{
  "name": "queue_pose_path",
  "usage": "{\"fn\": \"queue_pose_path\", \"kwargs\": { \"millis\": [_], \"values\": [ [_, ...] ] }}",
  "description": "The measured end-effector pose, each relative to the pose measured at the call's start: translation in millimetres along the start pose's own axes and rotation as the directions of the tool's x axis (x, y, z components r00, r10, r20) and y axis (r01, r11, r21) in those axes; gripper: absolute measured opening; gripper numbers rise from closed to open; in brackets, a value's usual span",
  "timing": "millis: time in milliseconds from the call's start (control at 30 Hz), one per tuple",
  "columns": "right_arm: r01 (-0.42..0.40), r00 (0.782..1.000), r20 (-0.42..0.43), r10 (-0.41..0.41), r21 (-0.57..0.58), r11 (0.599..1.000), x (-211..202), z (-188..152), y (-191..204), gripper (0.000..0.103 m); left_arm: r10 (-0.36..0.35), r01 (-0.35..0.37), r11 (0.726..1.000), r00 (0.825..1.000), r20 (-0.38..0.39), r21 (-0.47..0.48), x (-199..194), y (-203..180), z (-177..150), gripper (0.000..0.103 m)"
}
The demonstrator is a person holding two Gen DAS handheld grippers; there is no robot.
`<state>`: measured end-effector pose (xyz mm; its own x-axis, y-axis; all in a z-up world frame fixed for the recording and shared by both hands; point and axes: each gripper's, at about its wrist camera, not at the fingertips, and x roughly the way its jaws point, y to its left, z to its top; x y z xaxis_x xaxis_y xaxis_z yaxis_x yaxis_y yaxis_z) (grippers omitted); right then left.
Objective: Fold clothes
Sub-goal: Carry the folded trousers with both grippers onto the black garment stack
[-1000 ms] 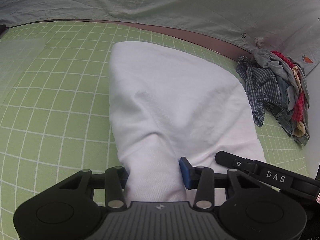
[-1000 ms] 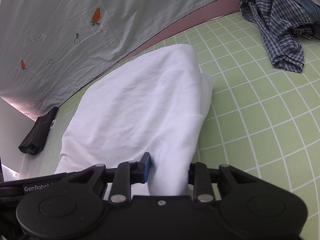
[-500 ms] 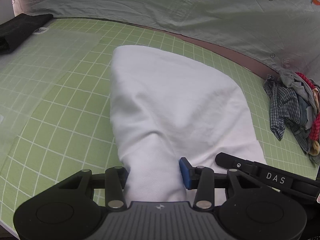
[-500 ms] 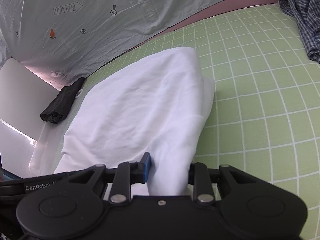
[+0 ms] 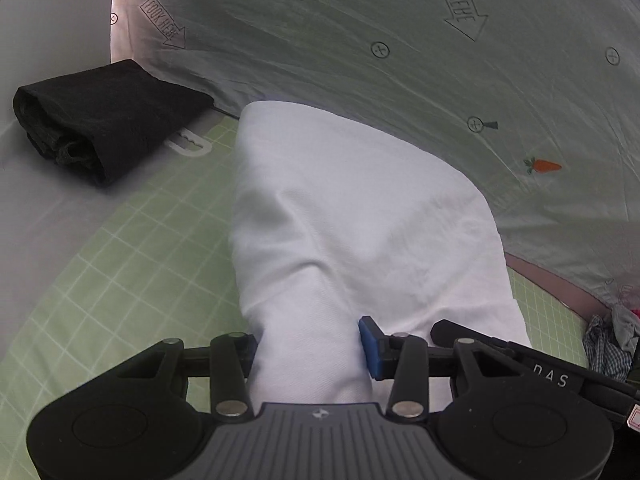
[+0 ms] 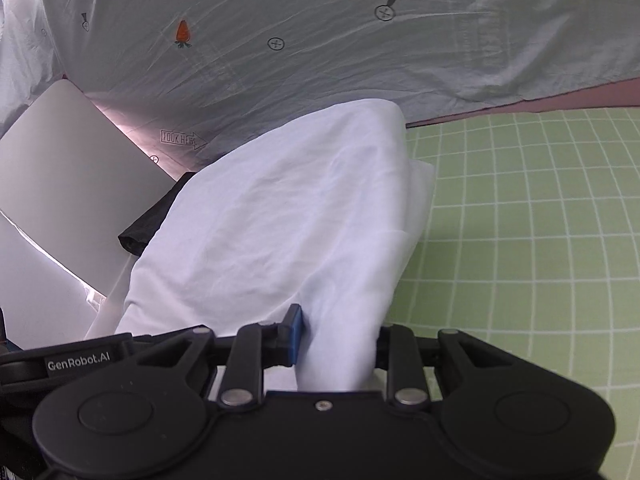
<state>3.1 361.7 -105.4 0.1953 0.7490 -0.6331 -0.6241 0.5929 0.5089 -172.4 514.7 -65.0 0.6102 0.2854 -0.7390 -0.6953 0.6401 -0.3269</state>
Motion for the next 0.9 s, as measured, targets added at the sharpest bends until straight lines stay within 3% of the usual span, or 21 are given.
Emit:
{"fn": "queue_pose_path", "kwargs": {
  "millis": [100,267,367,433,533,633,700,767,900],
  "values": [
    [-0.017,1.0,0.003,0.017,-0.037,0.999,50,32,45,0.026,0.034,-0.035,0.999,0.999,0.029,0.028,8,45,71,0.044],
    [-0.109,0.994,-0.003,0.11,0.018,0.994,154,88,124,0.026,0.102,-0.115,0.986,0.989,0.107,0.118,18,117,195,0.043],
    [-0.189,0.982,0.043,0.186,0.101,0.977,220,114,169,0.026,0.133,-0.167,0.966,0.975,0.178,0.198,31,154,254,0.045],
    [-0.243,0.968,0.099,0.229,0.168,0.955,262,128,195,0.026,0.186,-0.234,0.952,0.954,0.237,0.198,49,184,283,0.05],
    [-0.279,0.959,0.136,0.248,0.307,0.91,328,133,221,0.027,0.342,-0.391,0.903,0.905,0.252,0.179,84,218,290,0.052],
    [-0.24,0.971,0.084,0.225,0.399,0.885,377,121,228,0.027,0.407,-0.444,0.88,0.888,0.216,0.168,113,245,266,0.05],
    [-0.211,0.976,0.047,0.212,0.449,0.868,404,112,230,0.031,0.377,-0.42,0.895,0.894,0.242,0.154,119,253,245,0.052],
    [-0.213,0.975,0.051,0.217,0.501,0.839,408,107,225,0.031,0.386,-0.445,0.881,0.871,0.303,0.159,122,250,228,0.052],
    [-0.205,0.977,0.05,0.206,0.481,0.853,403,102,227,0.032,0.414,-0.479,0.867,0.845,0.338,0.136,118,248,218,0.054]
  ]
}}
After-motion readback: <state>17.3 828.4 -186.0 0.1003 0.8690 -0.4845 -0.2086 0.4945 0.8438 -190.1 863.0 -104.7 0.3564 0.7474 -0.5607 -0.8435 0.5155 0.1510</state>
